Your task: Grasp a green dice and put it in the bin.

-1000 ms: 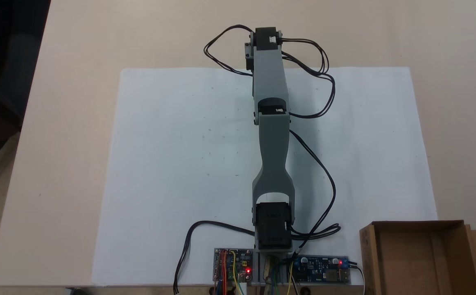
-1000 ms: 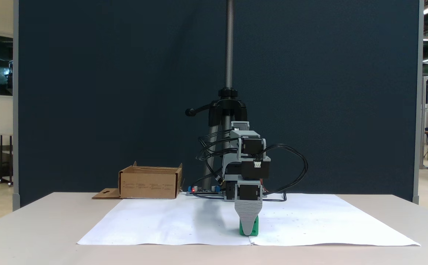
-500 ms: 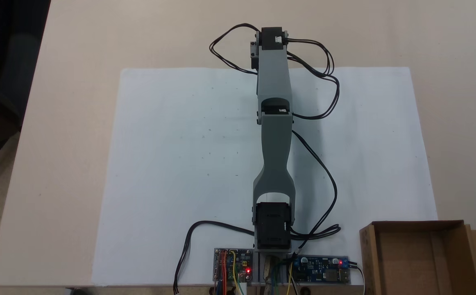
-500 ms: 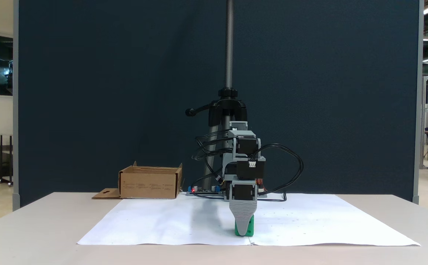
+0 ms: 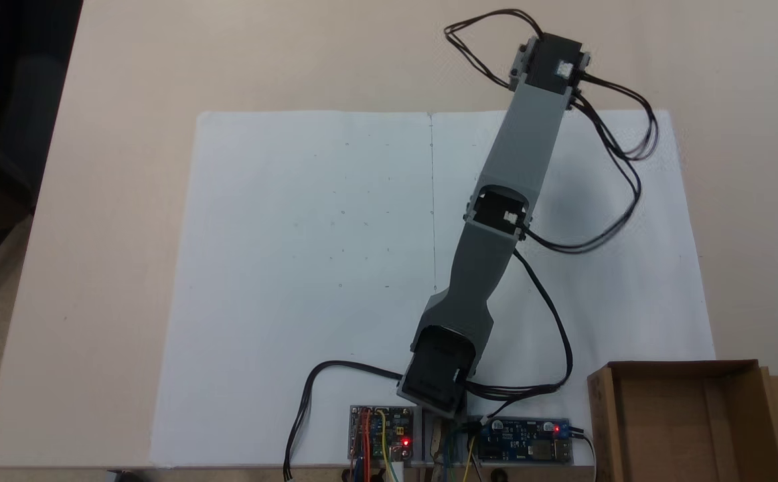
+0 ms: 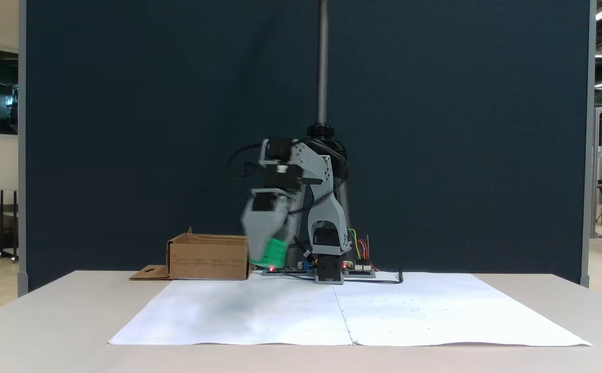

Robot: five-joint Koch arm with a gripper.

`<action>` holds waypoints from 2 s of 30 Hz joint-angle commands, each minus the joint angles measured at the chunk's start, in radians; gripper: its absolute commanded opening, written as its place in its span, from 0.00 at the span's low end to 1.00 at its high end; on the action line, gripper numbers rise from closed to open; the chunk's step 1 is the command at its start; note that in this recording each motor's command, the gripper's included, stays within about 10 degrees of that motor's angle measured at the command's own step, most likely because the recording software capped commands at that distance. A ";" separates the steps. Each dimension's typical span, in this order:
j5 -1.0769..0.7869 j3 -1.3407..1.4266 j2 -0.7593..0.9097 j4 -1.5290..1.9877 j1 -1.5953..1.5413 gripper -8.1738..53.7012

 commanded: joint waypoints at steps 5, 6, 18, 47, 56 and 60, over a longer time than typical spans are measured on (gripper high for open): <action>0.009 0.003 0.184 -0.012 0.230 0.33; 0.000 0.012 0.195 -0.011 0.268 0.33; -0.184 0.031 0.207 -0.015 0.724 0.33; -0.534 0.178 0.095 -0.035 1.341 0.33; -0.566 0.322 0.095 -0.156 1.367 0.33; -0.571 0.333 0.095 -0.173 1.378 0.33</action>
